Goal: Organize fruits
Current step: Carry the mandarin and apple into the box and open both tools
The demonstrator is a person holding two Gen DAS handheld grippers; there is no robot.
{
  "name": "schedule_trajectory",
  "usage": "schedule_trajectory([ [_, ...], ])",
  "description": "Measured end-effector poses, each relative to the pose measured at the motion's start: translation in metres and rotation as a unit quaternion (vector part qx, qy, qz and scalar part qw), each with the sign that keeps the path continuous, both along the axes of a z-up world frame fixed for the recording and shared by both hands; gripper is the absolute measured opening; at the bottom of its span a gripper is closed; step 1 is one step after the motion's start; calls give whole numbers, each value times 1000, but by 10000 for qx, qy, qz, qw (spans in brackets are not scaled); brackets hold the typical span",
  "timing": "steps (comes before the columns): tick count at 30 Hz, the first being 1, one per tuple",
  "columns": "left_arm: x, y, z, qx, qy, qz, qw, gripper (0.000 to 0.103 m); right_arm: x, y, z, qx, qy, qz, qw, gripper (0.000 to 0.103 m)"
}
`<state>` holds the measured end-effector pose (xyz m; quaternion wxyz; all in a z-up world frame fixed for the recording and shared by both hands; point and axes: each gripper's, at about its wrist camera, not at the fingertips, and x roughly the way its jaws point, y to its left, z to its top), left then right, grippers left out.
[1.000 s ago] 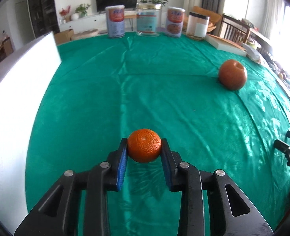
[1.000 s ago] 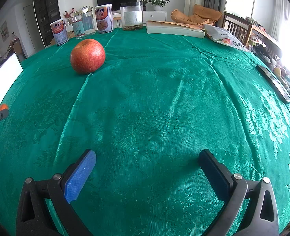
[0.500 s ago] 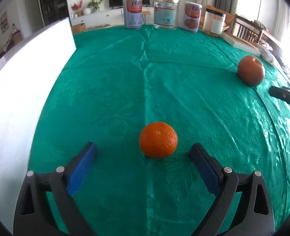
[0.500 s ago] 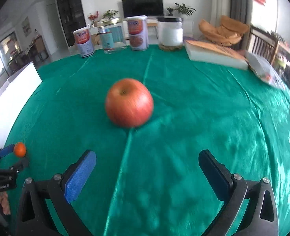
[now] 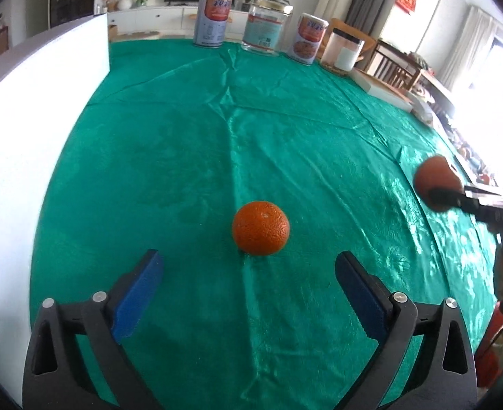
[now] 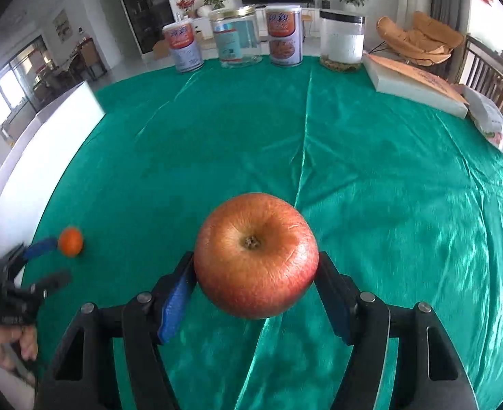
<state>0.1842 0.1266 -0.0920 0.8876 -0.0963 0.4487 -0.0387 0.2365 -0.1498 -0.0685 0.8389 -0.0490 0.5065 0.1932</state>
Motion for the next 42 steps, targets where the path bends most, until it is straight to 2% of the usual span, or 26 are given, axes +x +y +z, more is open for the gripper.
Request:
schedule_trajectory([
  [2, 3, -5, 2, 228, -8, -2, 9997, 97, -22, 3, -7, -224, 68, 156, 9996, 68],
  [4, 7, -16, 3, 502, 24, -111, 9987, 82, -36, 9, -13, -414, -44, 291, 9987, 68],
  [5, 10, -21, 2, 589, 70, -183, 9981, 72, -41, 11, -14, -472, -143, 350, 9982, 69],
  [7, 15, -27, 2, 712, 90, -233, 9971, 62, -44, 8, -14, -418, -83, 328, 9986, 69],
  [9, 18, -32, 2, 883, 60, -238, 9958, 32, -44, 4, -11, -246, -12, 300, 9992, 69],
  [11, 18, -35, 3, 966, 26, -244, 9950, 31, -45, -1, -4, -195, -55, 300, 9993, 74],
  [13, 15, -35, 7, 901, -66, -251, 9956, 31, -41, -2, -1, -159, -30, 319, 9994, 74],
  [16, 8, -34, 14, 770, -102, -230, 9967, 31, -34, 1, -2, -171, 92, 415, 9989, 73],
  [17, 6, -33, 16, 680, -87, -212, 9974, 31, -32, 2, -4, -116, 197, 424, 9988, 68],
  [18, 3, -30, 19, 566, -67, -186, 9982, 31, -30, 4, -4, -167, 248, 423, 9987, 68],
  [21, -12, -19, 38, 137, -90, -74, 9998, 30, -30, 14, -1, -496, 390, 579, 9963, 68],
  [22, -21, -11, 51, -123, -155, -18, 9998, 30, -27, 15, 2, -434, 523, 545, 9962, 67],
  [24, -38, 8, 82, -661, -374, 92, 9971, 30, -25, 16, 14, 63, 777, 457, 9959, 67],
  [26, -58, 35, 121, -1087, -687, 242, 9914, 30, -23, 30, 43, 697, 771, 558, 9930, 67],
  [28, -79, 73, 161, -1299, -1024, 505, 9849, 30, -22, 59, 78, 1194, 687, 805, 9872, 67],
  [29, -86, 92, 176, -1287, -1139, 671, 9828, 30, -22, 83, 98, 1401, 601, 1035, 9829, 67],
  [31, -97, 137, 199, -1170, -1275, 1071, 9791, 31, -24, 134, 130, 1626, 464, 1492, 9742, 67],
  [33, -98, 178, 206, -839, -1230, 1540, 9768, 31, -29, 198, 154, 1695, 353, 2012, 9641, 67],
  [35, -90, 221, 195, -634, -920, 2012, 9732, 31, -36, 264, 166, 1601, 241, 2449, 9559, 68],
  [37, -77, 256, 169, -577, -458, 2396, 9681, 31, -39, 323, 162, 1383, 217, 2735, 9516, 68],
  [39, -63, 278, 140, -482, -65, 2593, 9646, 31, -39, 375, 146, 962, 201, 2903, 9519, 68],
  [42, -44, 301, 97, -494, 440, 2809, 9574, 31, -35, 428, 109, 185, 209, 2945, 9552, 68],
])
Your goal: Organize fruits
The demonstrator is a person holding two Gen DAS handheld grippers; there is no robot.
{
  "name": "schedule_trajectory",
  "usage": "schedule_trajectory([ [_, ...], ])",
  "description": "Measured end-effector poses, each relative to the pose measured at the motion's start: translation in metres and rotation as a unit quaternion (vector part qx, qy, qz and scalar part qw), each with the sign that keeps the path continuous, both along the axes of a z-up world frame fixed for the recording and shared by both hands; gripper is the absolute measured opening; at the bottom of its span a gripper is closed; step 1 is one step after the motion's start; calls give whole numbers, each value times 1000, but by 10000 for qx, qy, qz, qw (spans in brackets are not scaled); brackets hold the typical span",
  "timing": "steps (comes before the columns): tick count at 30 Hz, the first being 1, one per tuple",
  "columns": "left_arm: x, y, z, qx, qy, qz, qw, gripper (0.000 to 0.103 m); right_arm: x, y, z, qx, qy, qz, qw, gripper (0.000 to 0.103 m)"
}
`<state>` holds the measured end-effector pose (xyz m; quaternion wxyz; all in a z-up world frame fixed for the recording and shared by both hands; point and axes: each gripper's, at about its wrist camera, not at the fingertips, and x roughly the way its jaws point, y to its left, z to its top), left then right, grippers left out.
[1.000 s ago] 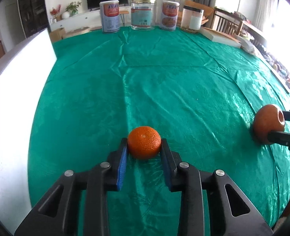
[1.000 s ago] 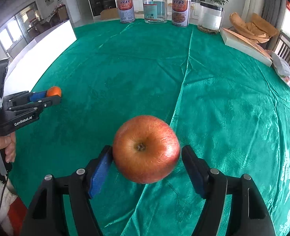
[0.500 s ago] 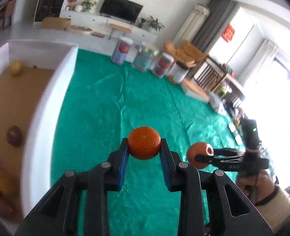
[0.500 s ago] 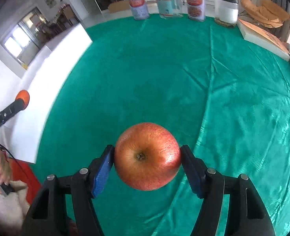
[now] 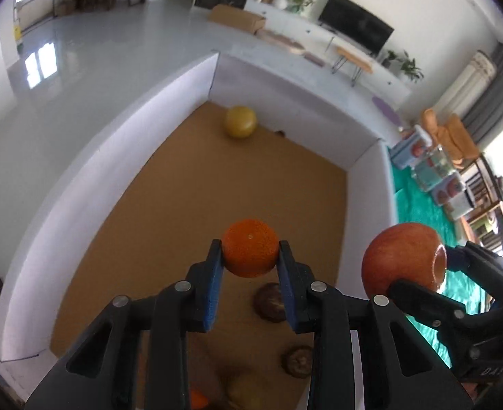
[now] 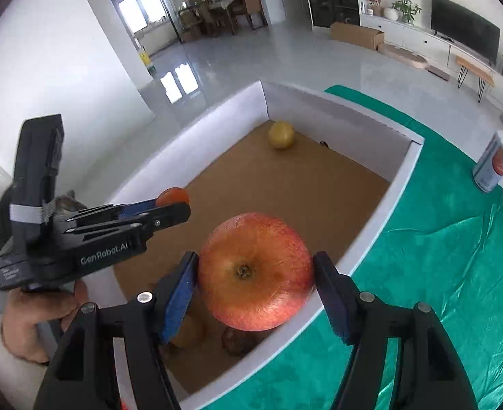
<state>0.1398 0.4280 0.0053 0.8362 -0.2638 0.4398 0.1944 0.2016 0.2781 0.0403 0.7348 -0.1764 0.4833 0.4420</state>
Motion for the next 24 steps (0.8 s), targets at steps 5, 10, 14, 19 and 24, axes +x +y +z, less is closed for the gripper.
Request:
schedule_trajectory([
  [5, 12, 18, -39, -191, 390, 265, 9987, 35, 5, 22, -46, -672, -128, -128, 9976, 68],
  [10, -2, 5, -15, 379, 114, 152, 9991, 64, 3, 1, -21, -51, -257, -514, 9983, 81],
  [14, -28, -22, 39, 1240, -325, -41, 9917, 90, -15, -31, 36, 542, -651, -723, 9938, 98],
  [19, -71, -75, 92, 2554, -459, -98, 9657, 100, -58, -79, 78, 733, -744, -721, 9919, 103],
  [24, -122, -105, 82, 2951, -209, 1006, 9499, 103, -91, -108, 65, 582, -356, -916, 9935, 103],
])
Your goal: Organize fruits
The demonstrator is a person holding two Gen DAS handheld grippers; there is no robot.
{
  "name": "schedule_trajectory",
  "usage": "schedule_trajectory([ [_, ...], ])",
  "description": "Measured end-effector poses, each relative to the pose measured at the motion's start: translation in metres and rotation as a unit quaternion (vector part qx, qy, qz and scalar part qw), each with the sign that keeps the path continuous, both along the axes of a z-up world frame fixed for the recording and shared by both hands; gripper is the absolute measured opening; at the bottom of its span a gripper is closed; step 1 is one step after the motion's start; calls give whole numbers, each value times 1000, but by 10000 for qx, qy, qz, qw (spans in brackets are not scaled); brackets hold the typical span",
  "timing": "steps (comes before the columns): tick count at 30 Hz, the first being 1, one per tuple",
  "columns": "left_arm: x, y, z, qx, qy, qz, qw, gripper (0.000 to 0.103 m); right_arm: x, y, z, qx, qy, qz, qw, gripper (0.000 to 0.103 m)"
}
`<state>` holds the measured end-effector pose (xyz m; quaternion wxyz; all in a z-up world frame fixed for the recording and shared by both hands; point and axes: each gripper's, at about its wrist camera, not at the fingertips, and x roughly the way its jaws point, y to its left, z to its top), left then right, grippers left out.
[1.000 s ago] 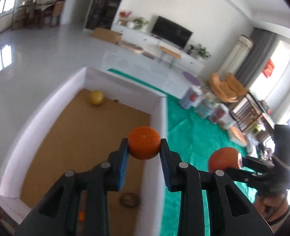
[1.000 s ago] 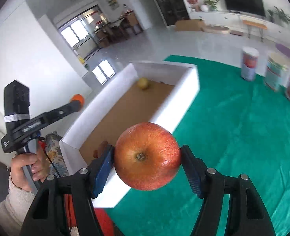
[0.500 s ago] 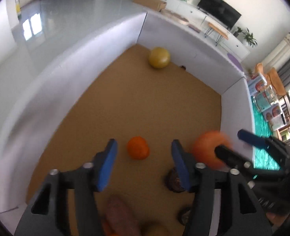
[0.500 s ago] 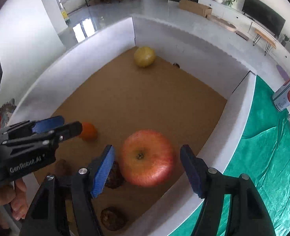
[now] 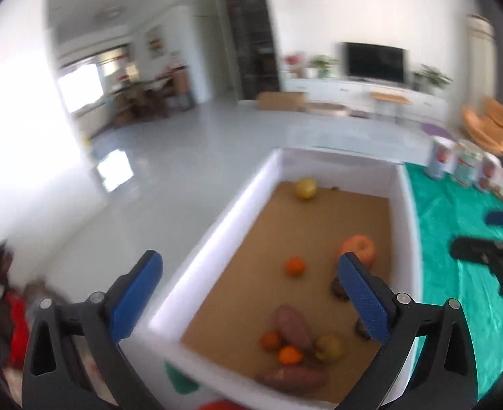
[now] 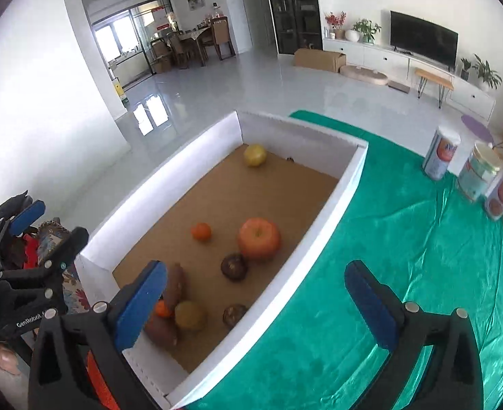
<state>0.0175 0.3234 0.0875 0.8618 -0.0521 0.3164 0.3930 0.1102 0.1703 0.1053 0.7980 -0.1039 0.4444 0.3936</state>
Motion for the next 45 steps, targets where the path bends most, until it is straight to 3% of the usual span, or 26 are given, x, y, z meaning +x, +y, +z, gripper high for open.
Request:
schedule_trajectory([
  [2, -8, 2, -16, -273, 121, 340, 9990, 102, -14, -5, -9, -68, 137, -56, 9999, 103],
  [5, -4, 10, -40, -855, 684, -472, 9929, 102, -28, -3, -24, -275, 256, -83, 9993, 103],
  [6, -3, 11, -46, -988, 777, -538, 9906, 102, -31, -1, -26, -308, 285, -72, 9991, 103],
  [15, -21, 13, -48, -1338, 711, -402, 9876, 102, -48, 13, -19, -649, -238, 18, 9976, 103],
  [31, -28, 15, -43, -1345, 675, -294, 9882, 102, -56, 23, -23, -821, -379, 82, 9959, 103],
  [45, -38, 24, -33, -1415, 673, -105, 9876, 102, -60, 32, -17, -593, -199, 177, 9979, 103],
])
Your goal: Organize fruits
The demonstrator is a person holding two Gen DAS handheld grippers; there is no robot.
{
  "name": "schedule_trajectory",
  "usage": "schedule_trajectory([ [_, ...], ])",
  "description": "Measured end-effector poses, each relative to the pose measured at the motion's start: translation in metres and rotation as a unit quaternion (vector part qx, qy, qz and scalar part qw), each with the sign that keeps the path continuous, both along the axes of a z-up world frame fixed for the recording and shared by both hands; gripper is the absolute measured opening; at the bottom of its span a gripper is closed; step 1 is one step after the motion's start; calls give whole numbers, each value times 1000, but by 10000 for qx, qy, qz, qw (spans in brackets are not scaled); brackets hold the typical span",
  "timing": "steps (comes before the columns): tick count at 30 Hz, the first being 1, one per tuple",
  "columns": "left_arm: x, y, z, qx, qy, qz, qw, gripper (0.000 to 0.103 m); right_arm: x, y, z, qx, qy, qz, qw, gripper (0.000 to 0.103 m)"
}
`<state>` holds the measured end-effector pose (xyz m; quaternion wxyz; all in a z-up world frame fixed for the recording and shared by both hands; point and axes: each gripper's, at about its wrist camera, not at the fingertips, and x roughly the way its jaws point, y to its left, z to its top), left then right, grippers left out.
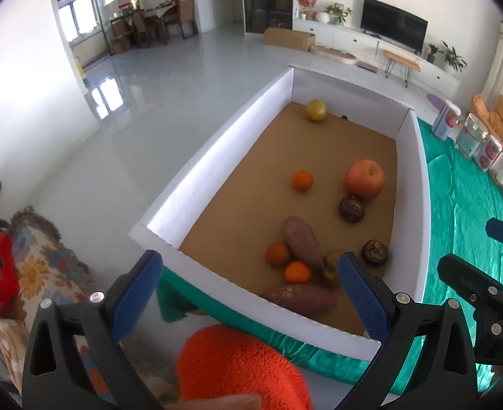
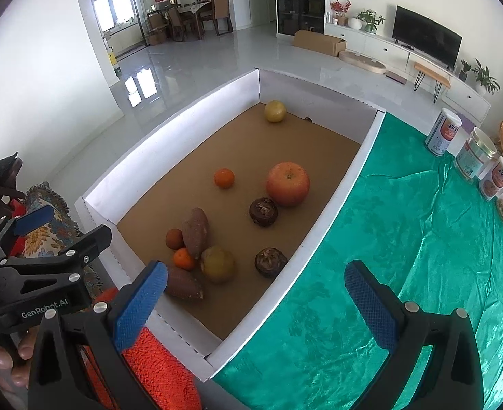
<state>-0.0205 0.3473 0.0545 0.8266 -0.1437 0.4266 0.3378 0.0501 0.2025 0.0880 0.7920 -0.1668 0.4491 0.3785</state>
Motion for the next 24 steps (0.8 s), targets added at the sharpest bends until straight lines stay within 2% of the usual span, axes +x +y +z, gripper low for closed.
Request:
schedule_trajectory([
  [7, -3, 2, 6, -55, -69, -66, 9999, 102, -7, 6, 7, -7, -75, 55, 10000, 103],
  [11, -3, -1, 11, 157, -33, -87, 9998, 102, -8, 9, 7, -12, -70, 62, 10000, 103],
  [24, -5, 2, 8, -5, -155, -89, 9998, 102, -7, 10, 2, -76, -101, 60, 9999, 103],
])
